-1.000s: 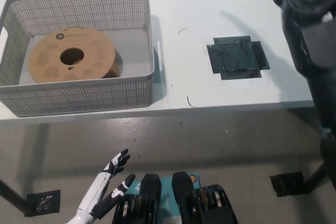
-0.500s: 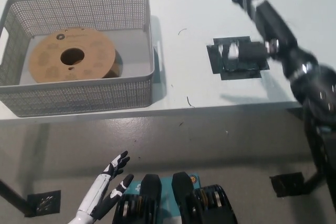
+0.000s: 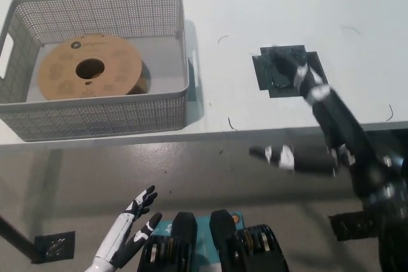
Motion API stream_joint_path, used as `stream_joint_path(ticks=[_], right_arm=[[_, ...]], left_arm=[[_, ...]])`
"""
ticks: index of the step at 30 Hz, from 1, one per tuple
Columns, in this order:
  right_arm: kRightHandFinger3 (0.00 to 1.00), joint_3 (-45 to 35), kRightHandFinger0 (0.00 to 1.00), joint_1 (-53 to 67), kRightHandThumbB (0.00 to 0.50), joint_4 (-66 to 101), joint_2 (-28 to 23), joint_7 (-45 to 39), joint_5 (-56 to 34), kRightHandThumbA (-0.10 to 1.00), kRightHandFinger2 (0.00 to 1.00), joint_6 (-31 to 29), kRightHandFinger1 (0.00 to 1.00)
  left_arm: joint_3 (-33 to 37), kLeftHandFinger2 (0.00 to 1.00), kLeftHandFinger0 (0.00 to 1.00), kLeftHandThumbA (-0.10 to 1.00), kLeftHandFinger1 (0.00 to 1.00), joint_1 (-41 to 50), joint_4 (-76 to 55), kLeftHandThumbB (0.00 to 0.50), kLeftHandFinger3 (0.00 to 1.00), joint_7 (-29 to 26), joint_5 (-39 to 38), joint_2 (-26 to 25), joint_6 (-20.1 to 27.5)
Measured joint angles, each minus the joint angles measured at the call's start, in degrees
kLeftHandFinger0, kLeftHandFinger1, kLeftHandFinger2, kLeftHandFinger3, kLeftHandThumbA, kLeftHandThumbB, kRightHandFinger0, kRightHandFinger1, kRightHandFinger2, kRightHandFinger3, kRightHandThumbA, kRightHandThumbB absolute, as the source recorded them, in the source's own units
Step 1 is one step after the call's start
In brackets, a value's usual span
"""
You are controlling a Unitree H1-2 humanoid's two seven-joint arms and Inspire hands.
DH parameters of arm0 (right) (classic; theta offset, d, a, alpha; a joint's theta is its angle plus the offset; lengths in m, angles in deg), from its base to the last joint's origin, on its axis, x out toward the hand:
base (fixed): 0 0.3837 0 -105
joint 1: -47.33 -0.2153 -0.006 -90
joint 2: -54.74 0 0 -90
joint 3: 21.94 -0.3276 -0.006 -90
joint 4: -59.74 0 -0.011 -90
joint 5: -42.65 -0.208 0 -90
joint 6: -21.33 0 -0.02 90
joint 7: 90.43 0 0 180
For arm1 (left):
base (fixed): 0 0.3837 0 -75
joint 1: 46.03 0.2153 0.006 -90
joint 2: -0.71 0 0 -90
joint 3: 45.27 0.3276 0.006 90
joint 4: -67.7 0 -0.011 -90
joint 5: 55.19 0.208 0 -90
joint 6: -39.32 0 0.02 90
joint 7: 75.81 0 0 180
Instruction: Use the right hand to pick up a 3d printing filament and place it into a container on the left side
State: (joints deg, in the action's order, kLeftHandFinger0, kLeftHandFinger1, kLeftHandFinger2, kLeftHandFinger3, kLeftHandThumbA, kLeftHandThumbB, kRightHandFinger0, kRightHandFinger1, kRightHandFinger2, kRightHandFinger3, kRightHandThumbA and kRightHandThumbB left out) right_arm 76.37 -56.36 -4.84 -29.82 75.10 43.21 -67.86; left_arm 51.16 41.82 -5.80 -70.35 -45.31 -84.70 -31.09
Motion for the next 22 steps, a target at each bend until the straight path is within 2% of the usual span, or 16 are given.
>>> stream_joint_path(ticks=[1, 2, 8, 12, 16, 18, 22], right_arm=[[1.0, 0.08, 1.0, 0.95, 0.364, 0.3, 0.25, 0.0, 0.01, 1.0, 1.0, -0.57, 1.0], [1.0, 0.11, 1.0, 3.25, 0.383, 0.16, 0.84, 0.04, 0.09, 1.0, 1.0, -1.96, 1.0], [1.0, -0.18, 1.0, 8.2, 0.38, -9.9, 1.62, 1.08, 1.88, 1.0, 1.0, -7.57, 1.0], [1.0, -0.47, 1.0, 8.13, 0.32, -18.54, 2.08, 2.15, 2.91, 1.0, 1.0, -10.1, 1.0], [1.0, -0.53, 1.0, 7.42, 0.286, -28.22, 3.19, 3.48, 4.33, 1.0, 1.0, -13.54, 1.0], [1.0, -0.49, 1.0, 7.01, 0.25, -31.34, 3.41, 3.82, 4.8, 1.0, 1.0, -14.56, 1.0], [1.0, -0.36, 1.0, 5.79, 0.247, -37.65, 3.51, 4.53, 5.61, 1.0, 1.0, -16.94, 1.0]], left_arm=[[0.0, 1.0, 1.0, 0.91, 1.0, 0.02, 0.0, 0.141, 1.0, 0.0, 0.0, 0.0, 0.01], [0.03, 1.0, 1.0, 0.94, 1.0, 0.09, 0.0, 0.141, 1.0, 0.0, 0.03, 0.01, 0.04], [0.06, 1.0, 1.0, 0.97, 1.0, 0.13, -0.71, 0.133, 1.0, -0.03, 0.55, 0.1, 0.25], [0.1, 1.0, 1.0, 0.95, 1.0, 0.11, -0.84, 0.108, 1.0, -0.03, 0.82, 0.12, 0.58], [0.09, 1.0, 1.0, 0.97, 1.0, 0.1, -0.84, 0.118, 1.0, -0.03, 1.06, 0.12, 0.81], [0.08, 1.0, 1.0, 0.98, 1.0, 0.08, -0.84, 0.123, 1.0, -0.03, 1.11, 0.12, 0.86], [0.05, 1.0, 1.0, 0.96, 1.0, 0.09, -0.84, 0.113, 1.0, -0.03, 1.17, 0.14, 1.05]])
